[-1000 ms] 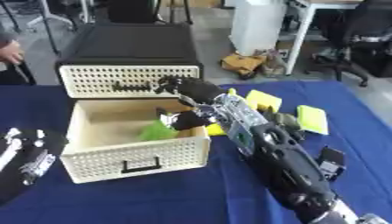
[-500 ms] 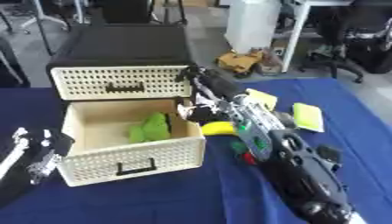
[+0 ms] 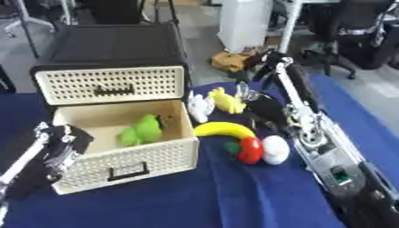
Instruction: Pick up objects from table and place into drawer.
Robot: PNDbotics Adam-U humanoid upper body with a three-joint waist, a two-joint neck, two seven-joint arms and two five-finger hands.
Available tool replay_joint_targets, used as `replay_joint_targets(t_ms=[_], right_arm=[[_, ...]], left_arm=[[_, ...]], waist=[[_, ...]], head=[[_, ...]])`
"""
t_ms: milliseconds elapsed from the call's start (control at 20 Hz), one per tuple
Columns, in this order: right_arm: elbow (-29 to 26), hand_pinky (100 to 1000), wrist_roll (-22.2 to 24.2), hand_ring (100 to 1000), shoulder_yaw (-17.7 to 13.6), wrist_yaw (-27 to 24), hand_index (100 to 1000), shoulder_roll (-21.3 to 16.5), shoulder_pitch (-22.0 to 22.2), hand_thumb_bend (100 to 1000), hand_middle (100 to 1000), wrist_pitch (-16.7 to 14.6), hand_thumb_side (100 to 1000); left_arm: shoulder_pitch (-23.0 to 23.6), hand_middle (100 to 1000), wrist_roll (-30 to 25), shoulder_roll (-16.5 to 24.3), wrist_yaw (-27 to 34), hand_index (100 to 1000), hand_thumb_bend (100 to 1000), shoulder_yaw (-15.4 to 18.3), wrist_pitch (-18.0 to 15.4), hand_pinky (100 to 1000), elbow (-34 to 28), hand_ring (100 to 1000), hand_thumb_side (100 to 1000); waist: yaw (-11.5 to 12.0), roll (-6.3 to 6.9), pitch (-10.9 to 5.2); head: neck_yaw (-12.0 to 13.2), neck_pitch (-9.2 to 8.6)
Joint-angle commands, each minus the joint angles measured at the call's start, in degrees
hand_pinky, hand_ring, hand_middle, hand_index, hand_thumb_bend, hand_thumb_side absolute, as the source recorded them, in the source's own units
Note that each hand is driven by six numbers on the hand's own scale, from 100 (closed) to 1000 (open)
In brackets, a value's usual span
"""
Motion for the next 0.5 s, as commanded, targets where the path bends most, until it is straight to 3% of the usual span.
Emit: replay_joint_targets(t_ms=[50, 500], right_arm=[[-1.9, 450, -1.5, 563, -2.0, -2.0, 736, -1.6, 0.9, 100, 659, 1.1, 513], [-0.9, 446, -4.0, 560, -4.2, -3.3, 735, -0.9, 3.5, 100, 658, 2.1, 528]], left_arm=[[-1.6, 100, -4.1, 3.2, 4.0, 674, 252, -2.5, 0.0, 100, -1.7, 100, 1000], [-2.6, 100, -14.6, 6.6, 19.3, 676, 276, -8.4, 4.8, 100, 0.3, 100, 1000]], waist=[[-0.3, 0.05, -0.93], [-1.3, 0.0, -1.35]], head=[[0.6, 0.07], [1.3, 0.43]])
